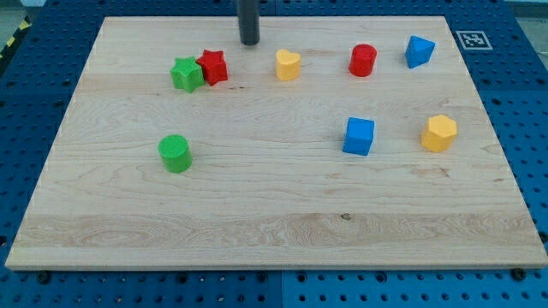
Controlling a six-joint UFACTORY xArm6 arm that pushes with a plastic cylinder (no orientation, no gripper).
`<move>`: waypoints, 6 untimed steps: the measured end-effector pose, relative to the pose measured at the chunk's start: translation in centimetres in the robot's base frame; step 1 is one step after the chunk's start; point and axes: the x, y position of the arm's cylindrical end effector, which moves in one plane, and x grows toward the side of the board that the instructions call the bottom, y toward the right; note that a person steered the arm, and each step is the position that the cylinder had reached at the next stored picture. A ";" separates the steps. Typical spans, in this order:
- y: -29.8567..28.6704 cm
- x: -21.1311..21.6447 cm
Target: Place the red star above the green star
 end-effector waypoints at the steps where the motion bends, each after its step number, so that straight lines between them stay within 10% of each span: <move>1: 0.5 2.0; 4: 0.8 9.7; 6: -7.6 7.0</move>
